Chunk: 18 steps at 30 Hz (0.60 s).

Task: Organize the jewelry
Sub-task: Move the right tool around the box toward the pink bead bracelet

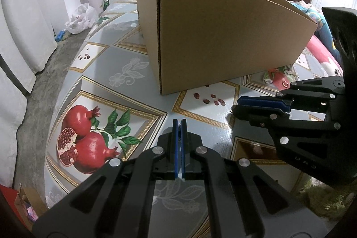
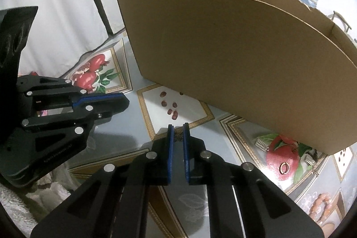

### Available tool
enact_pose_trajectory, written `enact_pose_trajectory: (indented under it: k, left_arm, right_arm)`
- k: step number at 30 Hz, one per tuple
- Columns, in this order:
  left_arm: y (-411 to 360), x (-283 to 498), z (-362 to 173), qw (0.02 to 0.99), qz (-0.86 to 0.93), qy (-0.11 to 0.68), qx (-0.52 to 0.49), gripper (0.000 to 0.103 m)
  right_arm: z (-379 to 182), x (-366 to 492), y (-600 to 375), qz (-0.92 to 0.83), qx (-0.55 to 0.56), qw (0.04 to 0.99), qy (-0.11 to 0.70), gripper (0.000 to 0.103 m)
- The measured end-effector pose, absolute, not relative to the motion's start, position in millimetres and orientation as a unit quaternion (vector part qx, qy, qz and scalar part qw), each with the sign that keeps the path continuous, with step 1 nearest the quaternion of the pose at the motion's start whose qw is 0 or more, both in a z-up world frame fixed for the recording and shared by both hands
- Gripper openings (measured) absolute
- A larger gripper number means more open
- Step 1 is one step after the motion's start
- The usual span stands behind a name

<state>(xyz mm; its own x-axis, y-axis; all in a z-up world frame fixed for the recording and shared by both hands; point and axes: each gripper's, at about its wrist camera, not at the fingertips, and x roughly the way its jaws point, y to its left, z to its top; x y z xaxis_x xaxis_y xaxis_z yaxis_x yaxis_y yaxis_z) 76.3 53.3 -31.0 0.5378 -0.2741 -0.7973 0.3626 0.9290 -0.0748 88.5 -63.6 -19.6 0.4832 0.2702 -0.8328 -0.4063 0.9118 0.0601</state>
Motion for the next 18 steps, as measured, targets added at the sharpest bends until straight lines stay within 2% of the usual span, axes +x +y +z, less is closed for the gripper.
enact_pose_trajectory:
  k: [11, 18]
  left_arm:
    - [52, 73, -30, 0.880, -0.185, 0.435, 0.043, 0.001]
    - [55, 66, -10, 0.883, -0.192, 0.427, 0.030, 0.001]
  right_arm:
    - [-6, 77, -79, 0.201, -0.053, 0.867, 0.453, 0.007]
    - [14, 62, -98, 0.204, -0.039, 0.878, 0.431, 0.007]
